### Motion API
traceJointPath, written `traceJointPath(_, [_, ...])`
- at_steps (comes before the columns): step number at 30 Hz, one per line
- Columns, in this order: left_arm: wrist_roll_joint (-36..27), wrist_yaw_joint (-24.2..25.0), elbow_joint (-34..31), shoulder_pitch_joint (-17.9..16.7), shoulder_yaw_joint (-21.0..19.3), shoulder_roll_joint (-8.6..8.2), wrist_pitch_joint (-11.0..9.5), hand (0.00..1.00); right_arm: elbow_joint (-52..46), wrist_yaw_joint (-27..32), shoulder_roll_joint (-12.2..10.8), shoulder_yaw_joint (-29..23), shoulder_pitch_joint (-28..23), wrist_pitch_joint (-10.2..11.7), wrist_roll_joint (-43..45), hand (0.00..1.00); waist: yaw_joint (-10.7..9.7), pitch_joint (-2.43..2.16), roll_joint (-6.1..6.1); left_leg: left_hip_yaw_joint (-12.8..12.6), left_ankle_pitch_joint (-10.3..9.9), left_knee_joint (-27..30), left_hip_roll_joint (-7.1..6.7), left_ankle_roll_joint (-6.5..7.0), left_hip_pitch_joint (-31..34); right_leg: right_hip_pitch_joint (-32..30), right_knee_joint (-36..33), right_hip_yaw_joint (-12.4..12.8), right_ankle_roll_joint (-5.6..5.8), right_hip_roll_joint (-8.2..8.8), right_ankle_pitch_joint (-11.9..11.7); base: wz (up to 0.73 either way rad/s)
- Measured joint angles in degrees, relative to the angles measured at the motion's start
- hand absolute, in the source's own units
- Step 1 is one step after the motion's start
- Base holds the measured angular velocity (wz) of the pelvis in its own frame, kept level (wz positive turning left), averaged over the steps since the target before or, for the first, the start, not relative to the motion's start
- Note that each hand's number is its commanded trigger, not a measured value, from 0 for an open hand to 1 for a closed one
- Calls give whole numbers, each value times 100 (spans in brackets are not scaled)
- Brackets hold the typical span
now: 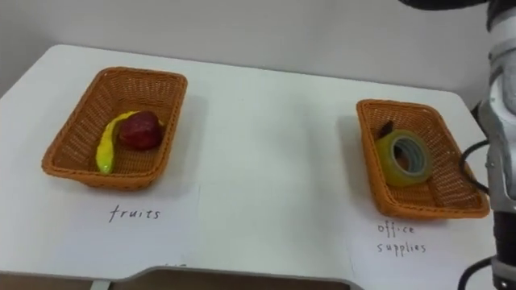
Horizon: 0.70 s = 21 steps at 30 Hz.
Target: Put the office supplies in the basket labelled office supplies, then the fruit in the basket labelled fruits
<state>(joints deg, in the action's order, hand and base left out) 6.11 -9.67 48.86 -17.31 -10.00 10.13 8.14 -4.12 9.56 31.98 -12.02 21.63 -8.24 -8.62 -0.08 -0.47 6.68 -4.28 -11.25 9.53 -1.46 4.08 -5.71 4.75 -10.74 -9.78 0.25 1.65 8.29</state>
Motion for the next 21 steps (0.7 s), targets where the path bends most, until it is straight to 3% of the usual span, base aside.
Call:
traceJointPath(5, [-206,-112,150,8,9,-15,-133,0,-182,505,-6,-533,-588,84,-82,0,-237,7,-44,-223,-54,7,66,-10,-7,-71,5,202,-17,-70,-45,-22])
traceJointPath(9, [-227,-178,166,-48,22,-14,-233,0,-186,1060,-6,-878,-737,145,-339,0,-409,40,-98,-367,-59,-34,90,-20,-43,-114,8,338,-27,-100,-54,-23])
traceJointPath(12, [-223,-345,173,-60,13,-20,-255,0,-224,1510,-13,-1142,-1077,268,-324,0,-471,5,-162,-493,-64,-93,113,-37,-74,-172,3,456,-42,-138,-65,-24])
traceJointPath(16, [-223,-399,174,-122,14,-21,-385,0,-366,2230,-138,-1516,-1760,484,-332,0,-614,-16,-182,-514,-80,-104,145,-62,-100,-156,9,458,-52,-173,-71,-2])
traceJointPath(19, [-287,-473,184,-99,26,-25,-464,0,-326,2631,-277,-1784,-2095,646,-562,0,-652,-2,-167,-560,-90,-99,169,-82,-98,-169,8,508,-60,-204,-75,-8])
traceJointPath(21, [-451,-521,238,-93,39,-28,-487,0,-211,2926,-379,-1900,-2363,749,-782,0,-697,31,-149,-588,-96,-90,179,-91,-94,-177,12,514,-68,-213,-80,-7])
